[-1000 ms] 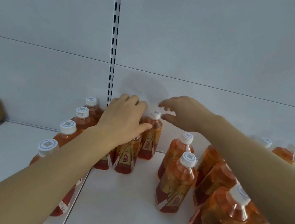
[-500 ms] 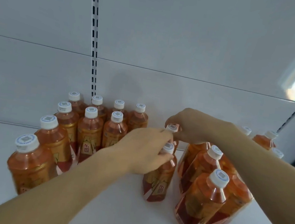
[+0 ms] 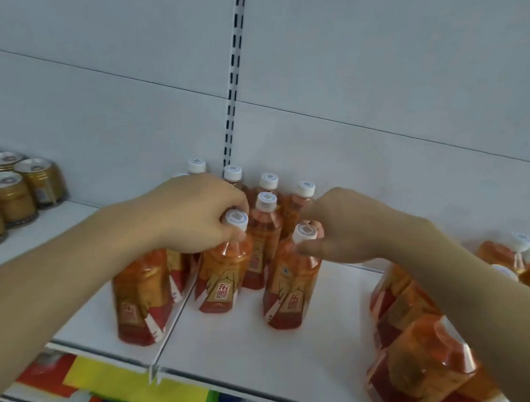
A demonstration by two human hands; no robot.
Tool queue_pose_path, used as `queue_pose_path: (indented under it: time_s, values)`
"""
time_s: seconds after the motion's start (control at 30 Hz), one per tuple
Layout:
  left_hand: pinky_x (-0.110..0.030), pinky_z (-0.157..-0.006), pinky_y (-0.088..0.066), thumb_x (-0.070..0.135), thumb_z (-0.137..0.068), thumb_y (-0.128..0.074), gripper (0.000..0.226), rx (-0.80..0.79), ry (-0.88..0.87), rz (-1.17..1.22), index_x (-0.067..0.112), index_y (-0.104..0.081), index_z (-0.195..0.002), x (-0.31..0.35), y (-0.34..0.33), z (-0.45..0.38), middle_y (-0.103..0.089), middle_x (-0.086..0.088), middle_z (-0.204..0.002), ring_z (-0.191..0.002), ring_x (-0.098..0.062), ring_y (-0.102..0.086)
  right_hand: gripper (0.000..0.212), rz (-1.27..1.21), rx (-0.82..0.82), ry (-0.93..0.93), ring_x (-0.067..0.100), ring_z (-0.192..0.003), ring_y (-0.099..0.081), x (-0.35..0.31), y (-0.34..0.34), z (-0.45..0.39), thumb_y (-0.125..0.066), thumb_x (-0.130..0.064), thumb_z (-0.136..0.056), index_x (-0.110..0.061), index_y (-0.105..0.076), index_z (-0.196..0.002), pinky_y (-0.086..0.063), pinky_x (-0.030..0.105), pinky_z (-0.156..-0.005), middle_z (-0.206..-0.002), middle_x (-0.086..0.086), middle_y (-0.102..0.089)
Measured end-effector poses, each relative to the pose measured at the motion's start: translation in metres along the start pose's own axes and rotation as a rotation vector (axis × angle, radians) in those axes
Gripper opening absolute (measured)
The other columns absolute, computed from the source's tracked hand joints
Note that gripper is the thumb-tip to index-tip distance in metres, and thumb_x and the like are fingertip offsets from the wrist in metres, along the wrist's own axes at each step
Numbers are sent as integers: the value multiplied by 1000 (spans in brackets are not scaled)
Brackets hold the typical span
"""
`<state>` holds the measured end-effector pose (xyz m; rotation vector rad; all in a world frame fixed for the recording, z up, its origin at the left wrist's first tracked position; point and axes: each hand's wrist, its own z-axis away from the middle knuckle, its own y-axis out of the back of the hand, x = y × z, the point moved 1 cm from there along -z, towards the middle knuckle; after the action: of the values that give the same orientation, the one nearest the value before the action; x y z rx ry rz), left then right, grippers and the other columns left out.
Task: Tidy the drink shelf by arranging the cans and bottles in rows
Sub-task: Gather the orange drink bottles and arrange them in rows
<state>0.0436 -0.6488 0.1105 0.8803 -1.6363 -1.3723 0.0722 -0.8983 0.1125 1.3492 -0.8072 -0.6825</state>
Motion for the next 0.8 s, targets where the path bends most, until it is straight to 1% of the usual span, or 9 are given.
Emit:
queue_pose_path:
  time_s: [0.1,0.2,0.33,0.47,0.57,0.63,0.7,0.73,0.8]
  values:
    - [-41,-87,-53,52,-94,-68,24,-20,3,-38,37,-69,-113,-11,4,3,-60,15,-98,-100,-15,-60,43,-16,41,10,13,-64,-50,-22,2,-10,-68,-55,-91,-18,-57,-73,-39,35,-60,-65,-3,-52]
    - [-43,-86,-54,47,-96,-65,21,-29,-16,-82,34,-69,-112,-18,4,2,-60,9,-102,-99,-20,-60,46,27,67,4,13,-67,-50,-43,2,-21,-65,-61,-93,-18,-60,-78,-42,37,-62,-68,-3,-54]
    - [-43,-85,-54,43,-96,-65,25,-13,-26,-87,32,-68,-117,-32,1,-2,-64,4,-109,-104,-20,-59,46,110,89,-51,10,-67,-42,-58,1,-31,-59,-63,-97,-18,-63,-88,-28,31,-56,-72,-7,-49]
    - [-38,-77,-50,41,-96,-65,21,-25,-49,-68,33,-65,-115,-41,-2,-3,-57,3,-100,-98,-20,-57,45,91,145,-98,21,-74,-50,-61,-9,-29,-54,-65,-97,-22,-59,-87,-32,36,-63,-74,-7,-49]
    - [-38,-73,-46,37,-96,-62,18,-8,-86,-47,30,-65,-112,-44,-8,-4,-59,1,-99,-87,-17,-54,37,63,172,-142,21,-75,-49,-65,-13,-23,-44,-66,-92,-30,-50,-85,-33,35,-68,-74,-12,-41]
    - [-36,-69,-41,38,-97,-63,13,4,-101,-41,29,-64,-106,-44,-9,-5,-58,4,-94,-82,-12,-51,31,30,168,-181,20,-77,-50,-68,-15,-20,-47,-64,-96,-34,-47,-87,-35,35,-69,-77,-14,-41]
    - [-36,-68,-40,39,-96,-65,12,4,-109,-31,30,-64,-105,-45,-9,-5,-55,8,-91,-82,-11,-50,27,12,161,-219,20,-82,-52,-70,-18,-17,-51,-60,-99,-33,-53,-95,-41,37,-71,-82,-13,-49]
    - [-37,-70,-43,40,-96,-65,13,5,-112,-20,31,-64,-105,-47,-10,-6,-55,9,-90,-86,-14,-52,31,3,159,-230,20,-86,-54,-70,-20,-16,-51,-60,-99,-31,-59,-102,-45,38,-73,-87,-11,-55]
    - [-41,-79,-53,38,-94,-64,17,13,-125,6,29,-66,-108,-49,-12,-7,-60,8,-96,-96,-18,-59,51,-21,156,-249,20,-94,-57,-72,-22,-11,-40,-68,-95,-29,-66,-116,-51,41,-80,-94,-6,-63]
